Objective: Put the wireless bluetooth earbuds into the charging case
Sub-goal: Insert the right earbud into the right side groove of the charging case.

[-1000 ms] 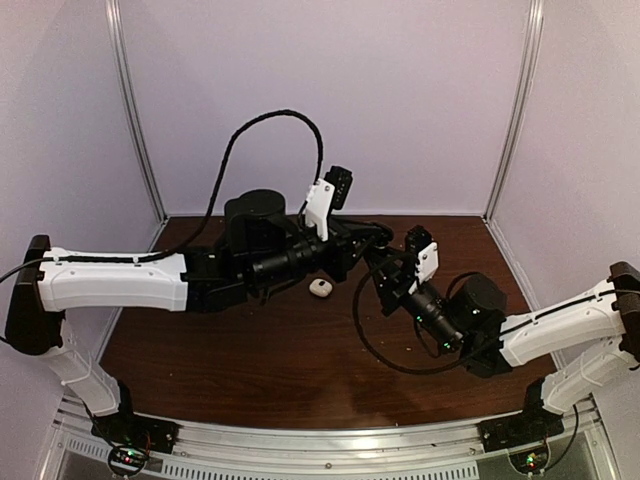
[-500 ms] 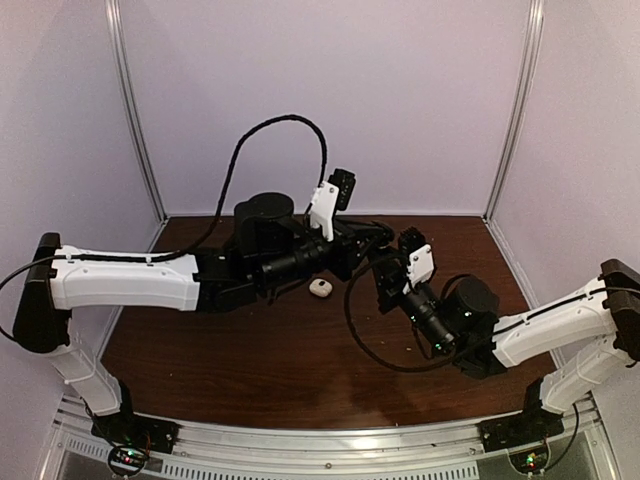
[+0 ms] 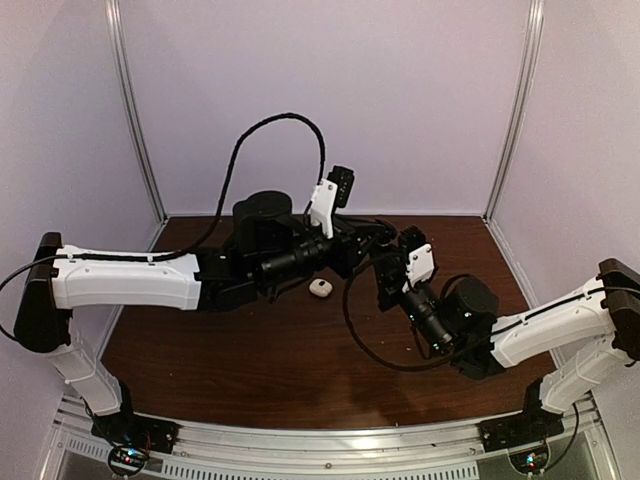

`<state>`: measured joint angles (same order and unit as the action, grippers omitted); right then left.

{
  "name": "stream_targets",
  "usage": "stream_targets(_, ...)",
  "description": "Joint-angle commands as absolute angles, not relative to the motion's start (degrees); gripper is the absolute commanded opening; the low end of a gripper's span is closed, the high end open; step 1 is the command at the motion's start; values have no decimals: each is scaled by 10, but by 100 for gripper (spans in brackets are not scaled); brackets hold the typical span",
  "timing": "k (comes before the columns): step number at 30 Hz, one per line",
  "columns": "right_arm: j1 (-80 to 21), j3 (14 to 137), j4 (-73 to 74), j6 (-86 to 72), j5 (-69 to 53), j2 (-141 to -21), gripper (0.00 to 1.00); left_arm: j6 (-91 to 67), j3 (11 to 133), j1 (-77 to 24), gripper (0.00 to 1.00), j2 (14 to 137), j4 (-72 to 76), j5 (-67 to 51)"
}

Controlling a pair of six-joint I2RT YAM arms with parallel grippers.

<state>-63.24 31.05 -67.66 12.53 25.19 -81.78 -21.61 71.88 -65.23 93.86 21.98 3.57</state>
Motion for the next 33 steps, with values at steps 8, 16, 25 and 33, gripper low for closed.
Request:
stream_targets(8, -635, 333, -701, 130, 264, -824, 0, -225, 715, -656, 12, 943, 259, -23)
stream_targets(16, -636, 330, -711, 135, 270, -820, 0, -234, 728, -656, 15, 952, 220, -9)
stream_targets(25, -636, 324, -727, 141, 269, -813, 0, -255, 734, -655, 24, 954, 193, 31)
stream_targets(33, -636, 321, -727, 138, 263, -814, 0, -246, 739, -655, 40, 951, 183, 41)
